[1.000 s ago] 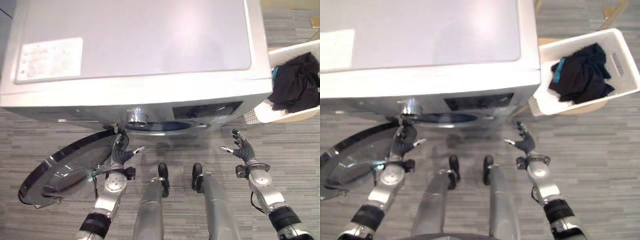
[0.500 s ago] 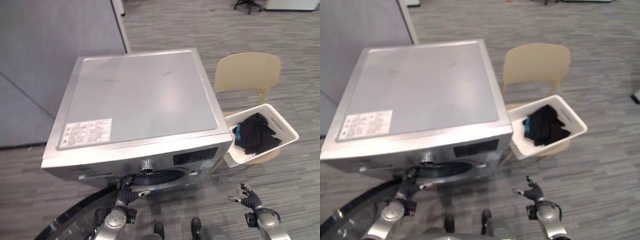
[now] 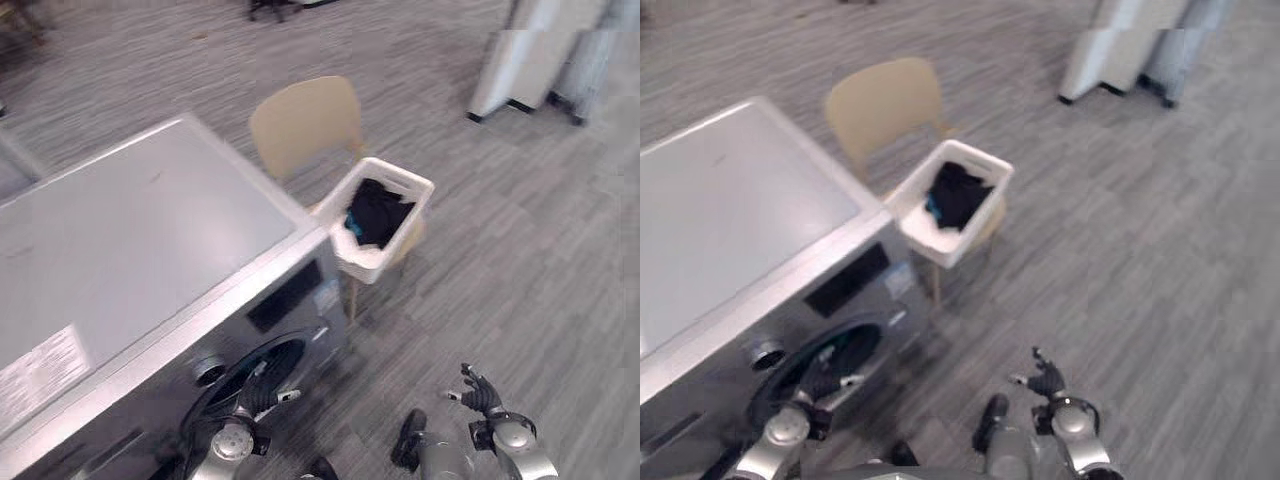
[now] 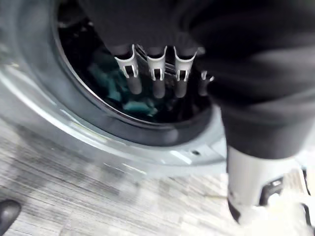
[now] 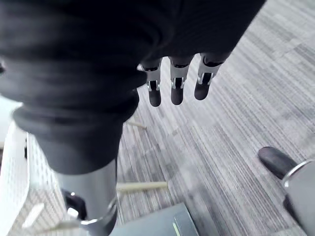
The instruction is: Grab the laundry basket,head to the washer,open it,put in the laundry and shut it.
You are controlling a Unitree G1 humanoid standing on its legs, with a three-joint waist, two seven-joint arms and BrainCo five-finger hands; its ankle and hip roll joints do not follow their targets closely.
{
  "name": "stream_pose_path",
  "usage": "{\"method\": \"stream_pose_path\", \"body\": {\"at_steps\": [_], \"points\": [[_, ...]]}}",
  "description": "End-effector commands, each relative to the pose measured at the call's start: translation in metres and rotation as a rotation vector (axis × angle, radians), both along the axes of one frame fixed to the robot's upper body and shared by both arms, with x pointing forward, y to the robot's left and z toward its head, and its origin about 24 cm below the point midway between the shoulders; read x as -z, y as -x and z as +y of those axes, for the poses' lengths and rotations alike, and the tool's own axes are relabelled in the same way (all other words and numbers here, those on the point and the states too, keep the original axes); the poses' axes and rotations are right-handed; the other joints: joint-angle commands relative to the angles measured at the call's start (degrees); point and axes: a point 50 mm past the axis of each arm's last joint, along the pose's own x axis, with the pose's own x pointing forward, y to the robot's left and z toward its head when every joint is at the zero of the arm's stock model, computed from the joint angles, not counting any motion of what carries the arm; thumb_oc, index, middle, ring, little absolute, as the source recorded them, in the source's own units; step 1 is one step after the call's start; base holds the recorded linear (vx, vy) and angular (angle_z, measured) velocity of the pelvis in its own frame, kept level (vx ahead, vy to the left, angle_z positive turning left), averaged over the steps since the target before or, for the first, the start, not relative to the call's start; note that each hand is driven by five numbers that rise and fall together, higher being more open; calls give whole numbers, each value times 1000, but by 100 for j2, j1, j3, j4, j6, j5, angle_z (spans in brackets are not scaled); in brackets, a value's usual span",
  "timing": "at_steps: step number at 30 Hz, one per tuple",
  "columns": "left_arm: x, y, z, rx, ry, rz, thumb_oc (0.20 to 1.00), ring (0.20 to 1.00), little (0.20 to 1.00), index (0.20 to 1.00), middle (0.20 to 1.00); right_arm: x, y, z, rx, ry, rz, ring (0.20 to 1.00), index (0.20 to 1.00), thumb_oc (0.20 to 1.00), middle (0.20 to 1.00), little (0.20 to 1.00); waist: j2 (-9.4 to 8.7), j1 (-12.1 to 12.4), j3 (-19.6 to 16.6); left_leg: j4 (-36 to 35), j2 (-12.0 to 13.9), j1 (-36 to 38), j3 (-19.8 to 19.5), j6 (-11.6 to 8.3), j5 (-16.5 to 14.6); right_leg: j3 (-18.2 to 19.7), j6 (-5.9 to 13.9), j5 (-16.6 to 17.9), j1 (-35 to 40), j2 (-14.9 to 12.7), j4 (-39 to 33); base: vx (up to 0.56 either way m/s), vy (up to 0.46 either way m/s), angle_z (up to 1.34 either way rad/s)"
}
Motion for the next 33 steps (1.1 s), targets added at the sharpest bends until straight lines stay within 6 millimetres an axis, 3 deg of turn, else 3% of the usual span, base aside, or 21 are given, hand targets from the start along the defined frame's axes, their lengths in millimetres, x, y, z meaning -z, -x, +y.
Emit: {"method": "stream_pose_path", "body": {"at_steps": [1, 3, 4, 6, 8, 9, 11, 13, 14, 17, 18, 19, 20, 22, 24, 26, 27, 28, 33], "points": [[-14, -24, -20, 83, 17, -117, 1000, 1000, 1000, 1000, 1000, -10, -1, -22, 17, 106, -40, 1000, 1000, 1000, 1000, 1000, 134, -196, -21, 690, -111, 105, -722, 14, -705, 718, 455, 10, 732, 300, -1285, 208, -208, -116], [-11, -23, -25, 73, 39, -109, 1000, 1000, 1000, 1000, 1000, -12, -3, -26, 14, 122, -45, 1000, 1000, 1000, 1000, 1000, 178, -166, 51, 1512, 102, -57, -751, -108, -685, 843, 396, -69, 948, 453, -1536, 154, -161, -77], [-11, -23, -25, 73, 40, -110, 1000, 1000, 1000, 1000, 1000, -12, -3, -26, 14, 123, -46, 1000, 1000, 1000, 1000, 1000, 188, -153, 61, 1585, 144, -77, -743, -137, -708, 853, 380, -69, 958, 482, -1555, 106, -144, -80], [-11, -23, -29, 57, 71, -115, 1000, 1000, 1000, 1000, 1000, -13, -6, -25, 11, 118, -54, 1000, 1000, 1000, 1000, 1000, 210, 3, 145, 2066, 278, -372, -1215, -429, -321, 970, 253, -141, 1166, 682, -1793, 118, -143, -121], [-9, -20, -32, 53, 81, -109, 1000, 1000, 1000, 1000, 1000, -14, -8, -23, -10, 122, -59, 1000, 1000, 1000, 1000, 1000, 150, 189, 222, 2063, -63, -763, -2012, -419, -442, 1175, 235, -151, 1328, 740, -1990, 126, -81, -86], [-7, -19, -34, 56, 78, -102, 1000, 1000, 1000, 1000, 1000, -16, -9, -23, -17, 123, -64, 1000, 1000, 1000, 1000, 1000, 42, 258, 255, 1906, -269, -1000, -2252, -324, -442, 1283, 235, -73, 1332, 693, -2055, 118, -58, -35], [-2, -14, -36, 61, 65, -79, 1000, 1000, 1000, 1000, 1000, -15, -8, -22, -28, 125, -65, 1000, 1000, 1000, 1000, 1000, 10, 355, 286, 1598, -424, -1173, -2566, -297, -409, 1506, 279, -79, 1439, 769, -2146, 185, -54, -48], [0, -11, -35, 60, 56, -65, 1000, 1000, 1000, 1000, 1000, -15, -8, -23, -29, 133, -60, 1000, 1000, 1000, 1000, 1000, 29, 532, 366, 1104, -634, -1665, -2985, -328, 168, 1827, 236, -154, 1664, 1048, -2238, 260, -73, -56], [2, -10, -35, 66, 51, -56, 1000, 1000, 1000, 1000, 1000, -14, -7, -24, -22, 132, -61, 1000, 1000, 1000, 1000, 1000, 53, 568, 364, 926, -638, -1814, -2995, -358, 404, 1888, 211, -194, 1727, 1157, -2269, 138, -46, -32], [4, -7, -34, 72, 35, -41, 1000, 1000, 1000, 1000, 1000, -15, -7, -24, -15, 135, -65, 1000, 1000, 1000, 1000, 1000, 73, 649, 402, 622, -682, -1996, -2948, -371, 625, 2011, 152, -361, 1914, 1327, -2269, 192, -35, -21], [5, -7, -33, 74, 25, -38, 1000, 1000, 1000, 1000, 1000, -15, -7, -24, -12, 138, -67, 1000, 1000, 1000, 1000, 1000, 82, 665, 415, 522, -659, -2063, -2801, -396, 673, 2018, 127, -455, 1981, 1383, -2234, 340, 11, -5], [3, -8, -32, 71, 21, -45, 1000, 1000, 1000, 1000, 1000, -15, -6, -25, -5, 140, -67, 1000, 1000, 1000, 1000, 1000, 93, 686, 389, 488, -550, -2122, -2407, -382, 745, 2010, 83, -623, 2116, 1467, -2162, 272, 22, 2], [3, -8, -32, 71, 20, -44, 1000, 1000, 1000, 1000, 1000, -15, -6, -25, -5, 139, -67, 1000, 1000, 1000, 1000, 1000, 81, 695, 407, 488, -559, -2093, -2394, -382, 732, 2020, 87, -641, 2139, 1453, -2153, 298, 50, 8], [4, -5, -30, 58, 25, -42, 1000, 1000, 1000, 1000, 1000, -12, -4, -22, -15, 139, -56, 1000, 1000, 1000, 1000, 1000, 96, 729, 266, 293, -521, -1884, -2358, -235, 906, 2044, 74, -716, 2277, 1560, -2087, 275, 43, 6], [5, -2, -21, 23, 22, -30, 1000, 1000, 1000, 1000, 1000, -7, -2, -14, -38, 124, -30, 1000, 1000, 1000, 1000, 1000, -147, 825, 117, 457, -602, -1670, -2404, -41, 727, 2043, 118, -931, 2396, 1438, -1594, 362, 25, -3], [4, -2, -17, 8, 23, -35, 1000, 1000, 1000, 1000, 1000, -6, -3, -11, -47, 119, -31, 1000, 1000, 1000, 1000, 1000, -196, 875, 89, 484, -610, -1574, -2406, 18, 649, 2016, 178, -942, 2319, 1405, -1210, 232, 30, 10], [3, -3, -14, -1, 17, -40, 1000, 1000, 1000, 1000, 1000, -7, -6, -9, -61, 120, -39, 1000, 1000, 1000, 1000, 1000, -252, 918, 74, 505, -629, -1442, -2423, 101, 519, 1976, 317, -898, 2221, 1341, -692, 364, 50, 13], [-1, -7, -7, -18, -6, -59, 1000, 1000, 1000, 1000, 1000, -11, -12, -4, -72, 110, -60, 1000, 1000, 1000, 1000, 1000, -255, 816, 127, 470, -722, -1063, -2714, 254, 327, 2179, 628, -421, 1482, 1237, 457, 277, 36, 12], [-5, -14, -9, -23, 2, -90, 1000, 1000, 1000, 1000, 1000, -18, -21, -4, -83, 110, -100, 1000, 1000, 1000, 1000, 1000, -76, 651, 174, 362, -716, -848, -3221, 243, 296, 2628, 343, -640, 923, 1312, 76, 195, -53, 80]]}}
